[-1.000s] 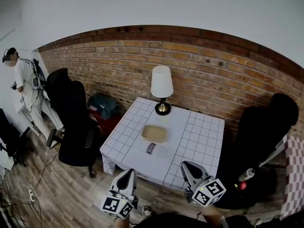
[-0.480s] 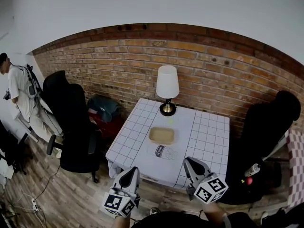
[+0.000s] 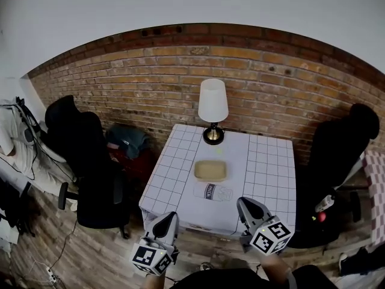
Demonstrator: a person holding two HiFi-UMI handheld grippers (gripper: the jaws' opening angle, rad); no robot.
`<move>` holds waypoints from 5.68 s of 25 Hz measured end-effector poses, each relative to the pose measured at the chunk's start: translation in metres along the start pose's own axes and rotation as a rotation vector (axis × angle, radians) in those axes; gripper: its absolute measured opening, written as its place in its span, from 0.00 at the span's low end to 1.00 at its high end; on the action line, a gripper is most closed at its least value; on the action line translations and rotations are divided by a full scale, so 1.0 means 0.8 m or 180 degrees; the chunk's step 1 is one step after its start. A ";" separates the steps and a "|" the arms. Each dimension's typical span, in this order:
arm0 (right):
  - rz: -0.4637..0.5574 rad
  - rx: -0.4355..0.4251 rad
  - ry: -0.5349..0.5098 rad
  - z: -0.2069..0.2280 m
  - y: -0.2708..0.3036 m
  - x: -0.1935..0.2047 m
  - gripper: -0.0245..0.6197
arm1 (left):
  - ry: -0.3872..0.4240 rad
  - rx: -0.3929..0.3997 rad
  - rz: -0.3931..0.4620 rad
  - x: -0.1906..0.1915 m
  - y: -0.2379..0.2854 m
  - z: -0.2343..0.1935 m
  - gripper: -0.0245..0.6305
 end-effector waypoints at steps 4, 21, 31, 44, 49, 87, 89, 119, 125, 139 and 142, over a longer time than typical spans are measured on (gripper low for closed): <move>-0.0031 0.0118 -0.0004 -0.005 0.004 0.004 0.04 | -0.0041 0.0067 -0.0055 0.005 0.003 -0.019 0.05; 0.0061 0.0272 -0.0092 0.055 0.068 -0.019 0.04 | -0.0199 0.0144 0.0011 0.017 0.104 -0.052 0.05; 0.0045 0.0264 -0.0044 0.118 0.106 -0.030 0.05 | -0.0146 0.0098 -0.0021 0.024 0.177 -0.061 0.05; -0.0033 0.0126 0.0055 0.154 0.141 -0.020 0.04 | -0.0116 -0.0098 -0.0078 0.042 0.217 -0.076 0.05; -0.0041 0.0200 0.0070 0.159 0.152 -0.009 0.05 | -0.0180 -0.0067 -0.0122 0.045 0.229 -0.090 0.05; -0.0245 0.1268 0.0187 0.191 0.226 0.114 0.05 | -0.0357 0.0695 -0.0951 0.141 0.341 -0.207 0.05; -0.0316 0.1267 0.0206 0.193 0.229 0.121 0.05 | -0.0368 0.0697 -0.0999 0.148 0.344 -0.209 0.05; -0.0940 0.1345 0.0574 0.233 0.250 0.213 0.19 | -0.0917 0.0520 -0.1901 0.264 0.355 -0.227 0.32; -0.0983 0.1313 0.0606 0.232 0.251 0.220 0.19 | -0.1068 0.0508 -0.1986 0.276 0.353 -0.226 0.32; -0.0924 0.1292 0.0633 0.232 0.251 0.209 0.16 | -0.1168 0.0501 -0.1911 0.269 0.357 -0.217 0.32; -0.0885 0.1272 0.0630 0.229 0.252 0.203 0.16 | -0.1138 0.0503 -0.1858 0.261 0.358 -0.217 0.31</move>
Point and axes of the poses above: the fingertips, and each gripper's own axes: y forward along the fingers, z to its right, x out of its underside, the point moved 6 cm from there along -y, backward along the fingers, and after that the axes turned 7 degrees about z, right-handed, at the moved point
